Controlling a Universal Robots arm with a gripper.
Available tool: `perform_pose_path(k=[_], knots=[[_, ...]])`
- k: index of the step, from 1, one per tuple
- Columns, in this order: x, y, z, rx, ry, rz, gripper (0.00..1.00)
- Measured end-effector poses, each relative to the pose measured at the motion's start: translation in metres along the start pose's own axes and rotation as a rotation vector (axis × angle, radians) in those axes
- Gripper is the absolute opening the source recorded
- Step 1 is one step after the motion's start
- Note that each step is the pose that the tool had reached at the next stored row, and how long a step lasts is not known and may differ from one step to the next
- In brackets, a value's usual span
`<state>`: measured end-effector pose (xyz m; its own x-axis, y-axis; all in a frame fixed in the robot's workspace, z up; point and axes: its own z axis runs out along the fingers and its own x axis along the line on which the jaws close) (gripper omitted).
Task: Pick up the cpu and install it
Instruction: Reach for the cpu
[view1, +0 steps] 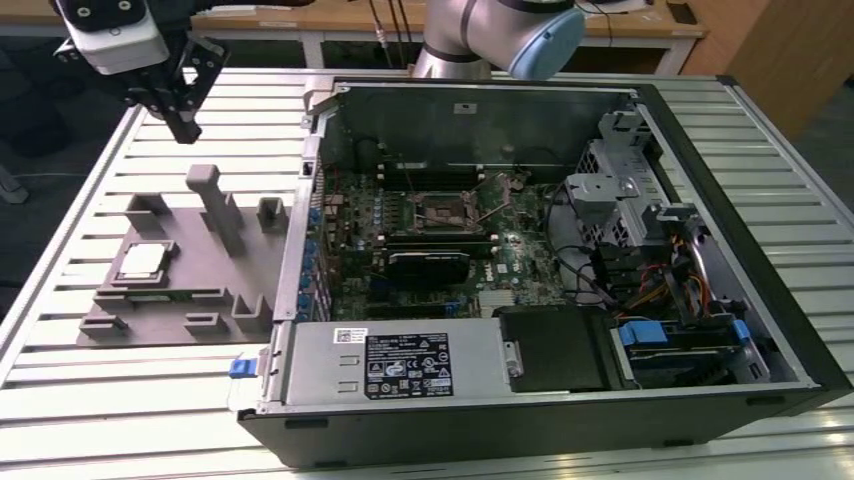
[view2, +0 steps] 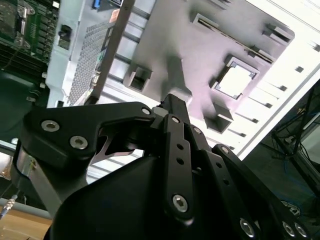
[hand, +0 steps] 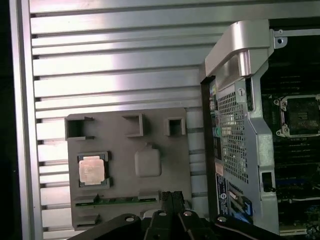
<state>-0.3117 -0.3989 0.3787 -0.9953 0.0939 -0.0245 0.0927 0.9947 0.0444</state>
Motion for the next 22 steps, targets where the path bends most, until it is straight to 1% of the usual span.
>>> perform_pose_path(k=[8, 12, 17, 22], knots=[[0.0223, -0.0024, 0.0071, 0.0002, 0.0, 0.002, 0.11], [0.0313, -0.0035, 0.0122, 0.0, -0.0002, 0.003, 0.11], [0.039, -0.0045, 0.019, 0.0002, 0.0, 0.003, 0.11], [0.044, -0.0053, 0.0263, 0.0001, -0.0001, 0.003, 0.11]])
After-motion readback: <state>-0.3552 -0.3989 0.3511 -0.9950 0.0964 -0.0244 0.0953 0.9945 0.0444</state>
